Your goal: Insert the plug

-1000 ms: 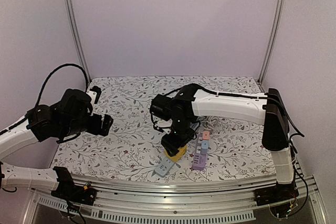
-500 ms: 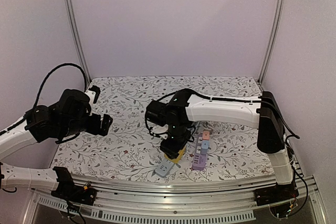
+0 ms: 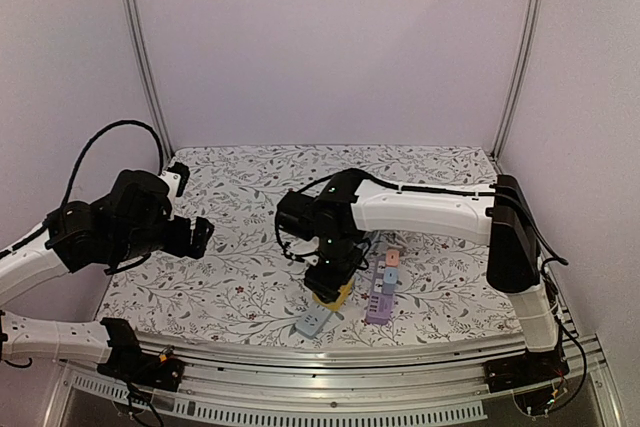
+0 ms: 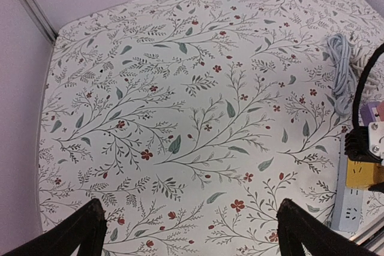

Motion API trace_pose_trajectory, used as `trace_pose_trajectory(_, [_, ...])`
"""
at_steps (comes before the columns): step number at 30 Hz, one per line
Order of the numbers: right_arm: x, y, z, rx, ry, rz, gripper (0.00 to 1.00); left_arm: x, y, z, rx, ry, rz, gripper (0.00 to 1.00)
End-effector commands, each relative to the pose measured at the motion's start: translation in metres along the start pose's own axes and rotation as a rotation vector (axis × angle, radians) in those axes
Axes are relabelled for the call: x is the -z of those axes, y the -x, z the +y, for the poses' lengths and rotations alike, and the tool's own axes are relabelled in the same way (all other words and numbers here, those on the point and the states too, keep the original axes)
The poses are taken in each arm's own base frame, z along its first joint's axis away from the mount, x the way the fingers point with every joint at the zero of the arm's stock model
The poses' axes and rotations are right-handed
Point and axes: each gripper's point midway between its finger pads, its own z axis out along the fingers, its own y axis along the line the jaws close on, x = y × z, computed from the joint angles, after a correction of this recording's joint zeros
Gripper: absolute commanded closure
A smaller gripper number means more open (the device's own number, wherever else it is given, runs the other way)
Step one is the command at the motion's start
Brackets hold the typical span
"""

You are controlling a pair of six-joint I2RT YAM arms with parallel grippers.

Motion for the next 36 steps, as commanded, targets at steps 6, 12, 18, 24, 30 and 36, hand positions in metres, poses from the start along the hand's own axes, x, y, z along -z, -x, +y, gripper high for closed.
trace_pose_trajectory(6, [-0.062, -0.035, 0.019, 0.045, 0.063, 0.205, 1.0, -0.002, -0.005, -0.005, -0.025, -0.013, 0.012, 0.01])
trace_pose_trajectory(12, [-0.082, -0.043, 0.025, 0.014, 0.108, 0.226, 1.0, -0.003, -0.007, -0.005, -0.028, -0.013, 0.016, 0.0])
trace_pose_trajectory(18, [-0.095, -0.058, 0.024, -0.01, 0.133, 0.247, 1.0, -0.005, -0.008, -0.006, -0.034, -0.011, 0.025, 0.01])
trace_pose_trajectory(24, [-0.105, -0.06, 0.025, -0.003, 0.14, 0.262, 1.0, -0.005, -0.008, -0.006, -0.035, -0.009, 0.024, 0.01])
trace_pose_trajectory(30, [-0.111, -0.069, 0.024, -0.005, 0.132, 0.306, 1.0, -0.005, -0.007, -0.005, -0.032, -0.006, 0.021, 0.01])
trace_pose_trajectory(36, [-0.112, -0.072, 0.02, -0.005, 0.107, 0.349, 1.0, -0.002, -0.006, -0.004, -0.026, -0.002, 0.011, 0.01])
